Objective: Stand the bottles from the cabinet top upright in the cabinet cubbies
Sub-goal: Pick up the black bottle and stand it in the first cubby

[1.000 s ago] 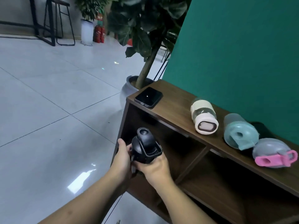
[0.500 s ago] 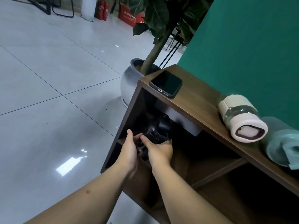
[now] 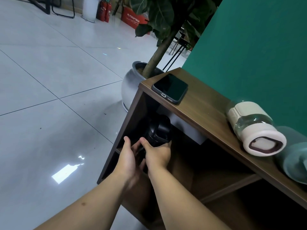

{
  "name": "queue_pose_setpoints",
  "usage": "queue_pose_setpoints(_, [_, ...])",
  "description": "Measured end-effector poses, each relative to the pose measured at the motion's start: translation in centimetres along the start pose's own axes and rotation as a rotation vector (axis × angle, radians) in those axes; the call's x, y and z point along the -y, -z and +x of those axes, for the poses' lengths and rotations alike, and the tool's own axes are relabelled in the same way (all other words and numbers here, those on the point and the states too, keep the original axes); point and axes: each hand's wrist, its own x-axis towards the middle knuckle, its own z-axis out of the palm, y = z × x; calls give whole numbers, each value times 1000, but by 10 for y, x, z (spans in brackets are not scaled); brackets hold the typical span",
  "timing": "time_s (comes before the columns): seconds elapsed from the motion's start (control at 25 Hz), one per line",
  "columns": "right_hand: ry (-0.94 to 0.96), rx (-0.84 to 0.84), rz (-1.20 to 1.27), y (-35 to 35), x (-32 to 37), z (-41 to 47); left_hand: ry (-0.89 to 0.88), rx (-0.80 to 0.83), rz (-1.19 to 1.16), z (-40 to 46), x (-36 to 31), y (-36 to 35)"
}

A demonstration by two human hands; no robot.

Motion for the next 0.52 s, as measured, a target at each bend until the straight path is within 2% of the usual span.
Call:
queue_pose_setpoints(0.4, [-11,-41,-111,-1,3,6,23,82,-82,9,-2,-7])
queue_pose_setpoints(0.52, [-84,1,-172,10,9,-2,26,20,-75,5,2,-13])
